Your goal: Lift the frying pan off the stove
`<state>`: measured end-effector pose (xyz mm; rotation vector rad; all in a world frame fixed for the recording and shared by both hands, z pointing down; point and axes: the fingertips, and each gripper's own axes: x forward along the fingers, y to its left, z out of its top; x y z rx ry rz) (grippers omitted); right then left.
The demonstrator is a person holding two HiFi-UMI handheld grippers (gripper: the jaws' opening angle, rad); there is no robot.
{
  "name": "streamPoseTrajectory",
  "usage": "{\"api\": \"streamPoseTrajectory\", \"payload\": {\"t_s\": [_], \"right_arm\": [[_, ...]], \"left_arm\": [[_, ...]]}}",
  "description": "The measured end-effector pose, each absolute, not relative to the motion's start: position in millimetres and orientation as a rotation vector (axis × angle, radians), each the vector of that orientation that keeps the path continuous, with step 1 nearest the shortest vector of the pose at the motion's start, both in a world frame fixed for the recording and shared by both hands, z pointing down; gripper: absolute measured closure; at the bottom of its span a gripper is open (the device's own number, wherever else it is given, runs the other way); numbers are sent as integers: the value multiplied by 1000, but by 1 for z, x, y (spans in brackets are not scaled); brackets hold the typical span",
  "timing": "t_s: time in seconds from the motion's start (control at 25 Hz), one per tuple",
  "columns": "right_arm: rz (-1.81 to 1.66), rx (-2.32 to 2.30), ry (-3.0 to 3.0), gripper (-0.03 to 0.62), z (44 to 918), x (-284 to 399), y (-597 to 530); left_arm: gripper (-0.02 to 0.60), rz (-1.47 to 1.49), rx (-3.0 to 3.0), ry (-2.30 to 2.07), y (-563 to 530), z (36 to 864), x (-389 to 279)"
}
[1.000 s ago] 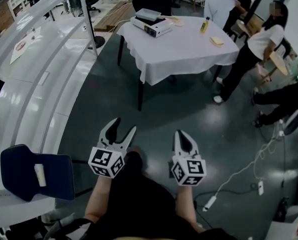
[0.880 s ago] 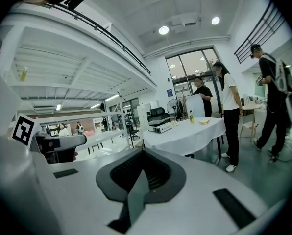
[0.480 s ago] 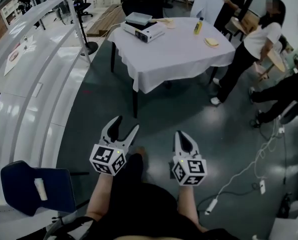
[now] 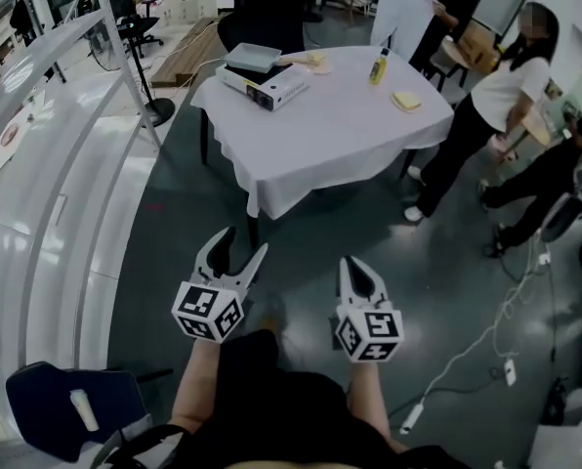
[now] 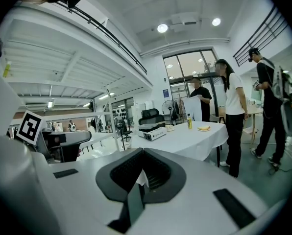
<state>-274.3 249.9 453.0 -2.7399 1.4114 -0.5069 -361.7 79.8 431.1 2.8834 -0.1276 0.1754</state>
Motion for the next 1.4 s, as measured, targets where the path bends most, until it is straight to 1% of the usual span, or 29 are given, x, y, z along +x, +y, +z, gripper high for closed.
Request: {"api": "streamPoseTrajectory", "payload": {"t_s": [0.4, 0.88, 1.04, 1.2, 1.4], "right_arm": [[-473, -2772, 1357, 588, 453, -201, 182], [-550, -2773, 1307, 588, 474, -183, 160], [-562, -2764, 1331, 588, 483, -166, 152], [-556, -2773, 1345, 588, 476, -138, 141], [-540, -2758, 1381, 588, 475, -85, 121]], "left_arm": [[299, 163, 2906, -62, 9, 431, -284], [299, 229, 2875, -28, -10, 456, -265], [299, 241, 2858, -40, -16, 464, -248], [299, 237, 2861, -50, -25, 461, -223], [299, 225, 2864, -76, -43, 459, -172]]}}
